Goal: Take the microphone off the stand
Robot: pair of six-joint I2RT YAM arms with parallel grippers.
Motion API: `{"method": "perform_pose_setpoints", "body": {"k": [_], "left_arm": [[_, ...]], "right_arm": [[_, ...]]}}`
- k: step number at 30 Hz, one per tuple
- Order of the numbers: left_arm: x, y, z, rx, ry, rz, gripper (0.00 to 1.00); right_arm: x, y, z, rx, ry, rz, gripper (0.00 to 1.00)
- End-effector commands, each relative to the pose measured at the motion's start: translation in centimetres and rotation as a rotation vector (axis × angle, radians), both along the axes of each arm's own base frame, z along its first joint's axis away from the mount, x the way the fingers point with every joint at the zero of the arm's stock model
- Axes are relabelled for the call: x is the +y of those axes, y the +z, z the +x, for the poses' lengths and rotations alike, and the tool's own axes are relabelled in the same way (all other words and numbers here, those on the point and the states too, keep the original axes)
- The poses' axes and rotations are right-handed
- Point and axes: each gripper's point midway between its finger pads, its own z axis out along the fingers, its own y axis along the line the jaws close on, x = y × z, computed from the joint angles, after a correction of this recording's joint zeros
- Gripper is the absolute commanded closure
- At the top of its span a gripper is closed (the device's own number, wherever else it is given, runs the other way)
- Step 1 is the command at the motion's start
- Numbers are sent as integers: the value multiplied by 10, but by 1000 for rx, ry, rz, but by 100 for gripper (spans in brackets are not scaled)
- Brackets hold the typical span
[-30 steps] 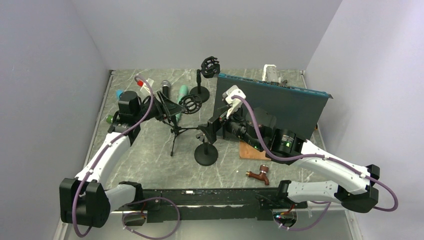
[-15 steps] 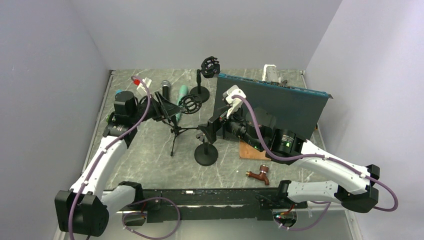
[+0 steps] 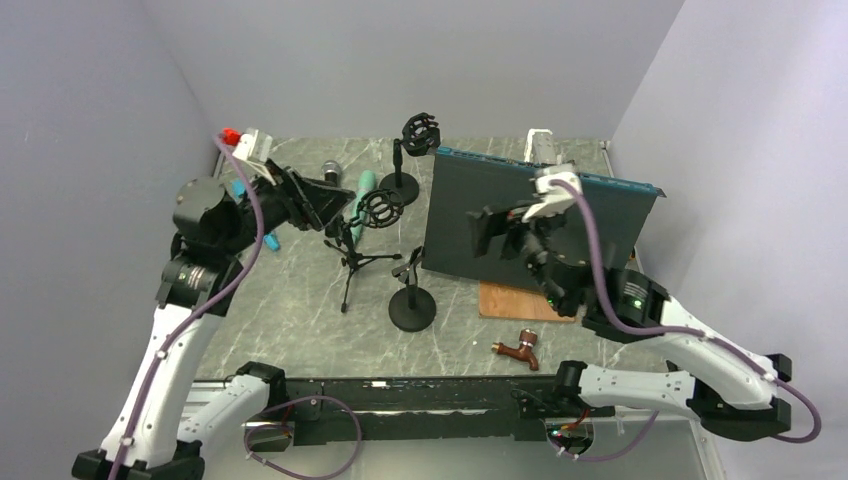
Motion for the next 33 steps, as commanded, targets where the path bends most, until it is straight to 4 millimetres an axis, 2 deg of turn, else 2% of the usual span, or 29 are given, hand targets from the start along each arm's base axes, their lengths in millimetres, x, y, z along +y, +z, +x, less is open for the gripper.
{"method": "perform_pose_setpoints", "body": {"k": [1, 5, 8, 11, 14, 18, 22, 25, 28, 33], "left_arm": [[24, 39, -5, -174, 137, 38, 32], [40, 59, -16, -262, 215, 50, 32], [52, 72, -25, -308, 279, 28, 31], [60, 80, -33, -337, 315, -2, 31], [66, 82, -41, -356, 344, -26, 31], [80, 84, -62, -424, 388, -39, 30], [93, 74, -74, -434, 449, -69, 29], [98, 73, -84, -462, 466, -109, 29], [108, 70, -93, -470, 509, -160, 30], [123, 58, -109, -460, 563, -269, 30]], "right_arm": [[-86, 33, 1, -64, -312, 62, 0], [-132, 44, -7, -99, -435, 78, 0], [-156, 54, -13, -119, -492, 91, 0], [-170, 61, -18, -122, -523, 101, 0], [-175, 66, -22, -113, -497, 118, 0], [-171, 55, -27, -99, -432, 131, 0], [-170, 41, -33, -64, -384, 172, 0], [-172, 37, -39, -62, -341, 217, 0], [-181, 35, -46, -67, -326, 269, 0], [-201, 16, -54, -72, -335, 283, 0]]}}
